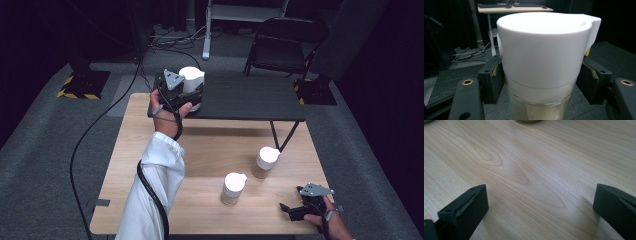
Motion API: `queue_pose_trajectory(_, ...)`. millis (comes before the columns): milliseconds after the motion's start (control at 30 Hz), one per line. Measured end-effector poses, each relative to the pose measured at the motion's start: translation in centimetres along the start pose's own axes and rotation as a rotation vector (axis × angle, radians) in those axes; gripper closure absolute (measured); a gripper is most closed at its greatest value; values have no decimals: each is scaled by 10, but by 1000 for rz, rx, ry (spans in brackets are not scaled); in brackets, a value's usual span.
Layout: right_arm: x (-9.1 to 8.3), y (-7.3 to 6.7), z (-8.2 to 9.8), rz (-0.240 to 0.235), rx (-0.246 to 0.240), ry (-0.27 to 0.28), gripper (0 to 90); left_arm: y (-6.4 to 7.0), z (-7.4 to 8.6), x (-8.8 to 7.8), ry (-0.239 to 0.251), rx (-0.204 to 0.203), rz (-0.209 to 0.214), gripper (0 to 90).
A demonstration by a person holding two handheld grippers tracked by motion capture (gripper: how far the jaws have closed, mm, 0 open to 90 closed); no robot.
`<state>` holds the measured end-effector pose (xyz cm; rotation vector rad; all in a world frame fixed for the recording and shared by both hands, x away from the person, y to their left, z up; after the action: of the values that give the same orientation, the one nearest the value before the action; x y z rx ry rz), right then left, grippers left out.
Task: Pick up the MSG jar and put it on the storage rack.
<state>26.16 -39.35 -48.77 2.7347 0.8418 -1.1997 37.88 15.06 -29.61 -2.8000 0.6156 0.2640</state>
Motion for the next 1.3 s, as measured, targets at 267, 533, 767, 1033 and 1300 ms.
queue_pose_trajectory(267,0,0,0,0,0,0,0,-2,7,0,13,-18,19,279)
queue_pose_trajectory(533,0,0,0,0,0,0,0,2,10,3,-4,-11,2,215)
queue_pose_trajectory(767,0,0,0,2,3,0,0,8,10,5,-29,-8,-52,77)
queue_pose_trajectory(1033,0,0,0,2,1,0,0,12,7,7,-49,47,-65,13)
queue_pose_trajectory(1300,0,0,0,2,2,0,0,14,9,2,-25,51,-78,6)
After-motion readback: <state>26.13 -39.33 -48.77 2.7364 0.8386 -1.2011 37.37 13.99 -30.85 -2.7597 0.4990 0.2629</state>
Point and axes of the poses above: each handheld gripper's, and its own axes: x roughly forward along the jaws, z roughly out of its underside, y roughly to its right, the point moved 4 cm from there along x, roughly forward along the jaws, and after that the axes turned 15 degrees about x, right-handed, at the moved point
